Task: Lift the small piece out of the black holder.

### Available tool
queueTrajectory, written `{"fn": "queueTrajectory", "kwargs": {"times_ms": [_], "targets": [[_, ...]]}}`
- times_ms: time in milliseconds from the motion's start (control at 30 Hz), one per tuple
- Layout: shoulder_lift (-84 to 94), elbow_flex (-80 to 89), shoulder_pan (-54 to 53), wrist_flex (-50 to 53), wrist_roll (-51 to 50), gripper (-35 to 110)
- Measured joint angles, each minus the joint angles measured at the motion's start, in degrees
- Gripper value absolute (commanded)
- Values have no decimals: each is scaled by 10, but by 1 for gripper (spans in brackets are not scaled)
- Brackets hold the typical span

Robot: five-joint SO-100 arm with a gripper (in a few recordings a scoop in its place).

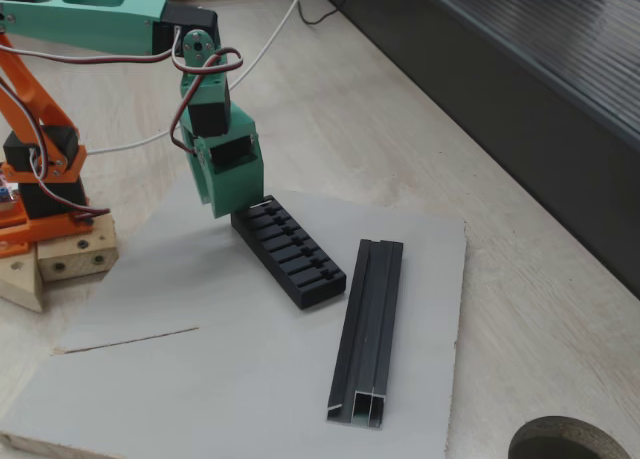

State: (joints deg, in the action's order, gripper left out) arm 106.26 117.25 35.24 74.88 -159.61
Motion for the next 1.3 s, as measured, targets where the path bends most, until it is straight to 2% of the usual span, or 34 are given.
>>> {"fn": "queueTrajectory", "kwargs": {"times_ms": [333, 567, 1300], "targets": [[0, 0, -3, 0, 0, 26], [-4, 0, -47, 0, 0, 26], [-2, 28, -44, 0, 2, 26]]}}
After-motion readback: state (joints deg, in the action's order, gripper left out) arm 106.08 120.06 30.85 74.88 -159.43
